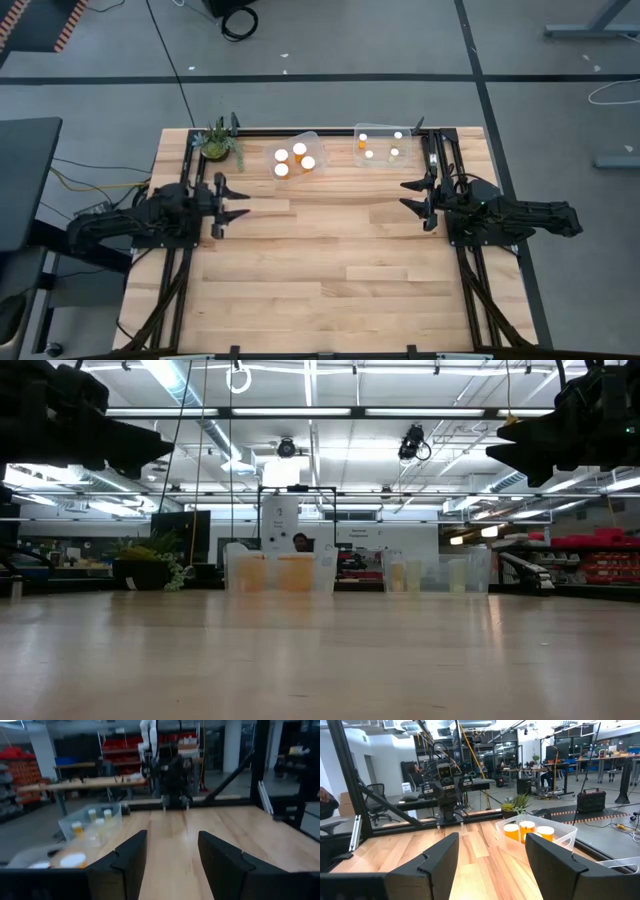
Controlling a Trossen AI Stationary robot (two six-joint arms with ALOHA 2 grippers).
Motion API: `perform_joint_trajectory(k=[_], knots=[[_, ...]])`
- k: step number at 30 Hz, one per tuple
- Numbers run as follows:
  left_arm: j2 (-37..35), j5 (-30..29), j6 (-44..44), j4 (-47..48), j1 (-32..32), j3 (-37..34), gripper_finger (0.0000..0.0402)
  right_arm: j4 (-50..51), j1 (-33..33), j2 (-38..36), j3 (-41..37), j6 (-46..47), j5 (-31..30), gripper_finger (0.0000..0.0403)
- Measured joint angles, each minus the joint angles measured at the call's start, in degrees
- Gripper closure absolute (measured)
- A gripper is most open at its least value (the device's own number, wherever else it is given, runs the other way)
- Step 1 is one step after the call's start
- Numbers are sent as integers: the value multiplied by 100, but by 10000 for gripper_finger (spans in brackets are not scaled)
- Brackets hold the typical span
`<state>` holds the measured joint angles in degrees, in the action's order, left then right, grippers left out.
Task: Pick and place medicine bottles into bin by pill shape (circle, oval)
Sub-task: Return to Home Position
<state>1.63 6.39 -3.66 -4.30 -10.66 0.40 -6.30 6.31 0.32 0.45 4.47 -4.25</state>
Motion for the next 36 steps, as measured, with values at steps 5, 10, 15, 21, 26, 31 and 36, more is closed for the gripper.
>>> perform_joint_trajectory(k=[5,10,15,21,26,31,36], knots=[[-115,3,-1,-116,0,0,220,-1,2,-2,0,0,0,166],[-142,-3,0,-127,-67,0,217,0,2,-2,0,0,0,166],[-140,-15,-2,-126,-144,0,214,-1,1,-2,0,0,0,166],[-140,-13,0,-131,-138,0,220,-1,2,-2,0,0,0,166],[-129,-13,0,-140,-138,0,217,-1,2,-2,0,0,0,166],[-129,-13,0,-142,-138,0,214,-1,2,-2,0,0,0,166],[-129,-13,-2,-142,-138,0,220,-1,2,-2,1,0,0,166]])
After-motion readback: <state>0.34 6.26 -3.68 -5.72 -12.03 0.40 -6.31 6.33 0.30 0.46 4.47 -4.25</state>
